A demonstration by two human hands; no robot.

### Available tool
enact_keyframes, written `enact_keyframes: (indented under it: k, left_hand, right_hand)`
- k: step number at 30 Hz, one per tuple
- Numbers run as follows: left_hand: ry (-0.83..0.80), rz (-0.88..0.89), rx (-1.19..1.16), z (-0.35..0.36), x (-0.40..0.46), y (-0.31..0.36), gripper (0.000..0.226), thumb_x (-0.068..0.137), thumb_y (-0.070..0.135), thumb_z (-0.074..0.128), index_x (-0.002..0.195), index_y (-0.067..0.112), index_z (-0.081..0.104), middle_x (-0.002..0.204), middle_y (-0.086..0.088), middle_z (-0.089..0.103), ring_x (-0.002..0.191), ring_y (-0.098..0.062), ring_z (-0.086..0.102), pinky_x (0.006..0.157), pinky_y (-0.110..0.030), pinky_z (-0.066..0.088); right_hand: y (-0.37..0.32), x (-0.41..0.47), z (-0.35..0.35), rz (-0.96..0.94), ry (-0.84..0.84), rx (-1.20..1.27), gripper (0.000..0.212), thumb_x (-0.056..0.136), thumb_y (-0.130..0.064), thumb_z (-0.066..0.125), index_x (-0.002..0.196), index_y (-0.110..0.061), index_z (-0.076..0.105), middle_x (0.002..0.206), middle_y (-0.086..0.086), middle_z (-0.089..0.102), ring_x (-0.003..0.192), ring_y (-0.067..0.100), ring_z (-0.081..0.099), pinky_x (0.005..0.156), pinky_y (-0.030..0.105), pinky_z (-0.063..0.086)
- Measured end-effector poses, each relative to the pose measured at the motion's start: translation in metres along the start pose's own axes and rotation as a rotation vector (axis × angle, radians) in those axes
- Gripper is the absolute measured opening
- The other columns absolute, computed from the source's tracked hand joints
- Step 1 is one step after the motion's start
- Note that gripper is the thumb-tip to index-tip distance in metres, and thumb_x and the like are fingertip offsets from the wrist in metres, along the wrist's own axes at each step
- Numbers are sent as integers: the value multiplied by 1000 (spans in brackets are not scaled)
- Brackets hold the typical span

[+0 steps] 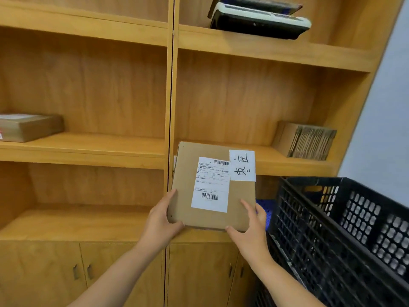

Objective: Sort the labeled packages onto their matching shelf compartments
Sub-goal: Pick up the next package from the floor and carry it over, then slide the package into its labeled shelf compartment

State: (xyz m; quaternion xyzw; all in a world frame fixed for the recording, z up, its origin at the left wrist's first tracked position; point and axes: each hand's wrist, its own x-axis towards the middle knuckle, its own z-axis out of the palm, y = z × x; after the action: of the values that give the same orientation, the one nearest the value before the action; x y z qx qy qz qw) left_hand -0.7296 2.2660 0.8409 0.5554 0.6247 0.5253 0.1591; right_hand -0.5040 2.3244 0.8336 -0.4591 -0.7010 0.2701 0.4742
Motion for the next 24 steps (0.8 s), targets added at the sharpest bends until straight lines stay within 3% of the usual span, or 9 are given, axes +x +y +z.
enact_keyframes:
  k: [9, 15, 24]
  left_hand:
    - [87, -62, 174, 30, 89, 2, 88, 73, 19, 73, 143, 34, 22, 144, 6, 40, 129, -19, 38, 99, -46, 44]
    - [106, -14, 210, 31, 135, 1, 79, 78, 12, 69, 142, 32, 28, 155, 4, 22, 142, -13, 18, 112, -39, 28]
    - [118, 34, 155, 30, 191, -8, 56, 80, 11, 65, 129, 32, 50, 155, 11, 17, 136, -12, 31, 103, -42, 43]
  right_hand:
    - [25, 114, 8, -84, -68, -8, 77, 71, -19, 74, 135, -37, 35, 144, -6, 15, 131, 15, 25, 110, 32, 30]
    - [28, 165, 25, -105, -88, -30, 78, 72, -24, 74, 137, -34, 33, 149, -4, 8, 137, 19, 19, 113, 38, 28]
    - [21, 222, 41, -152, -100, -123, 80, 70, -24, 76, 138, -34, 33, 153, -8, -1, 140, 15, 17, 108, 25, 24]
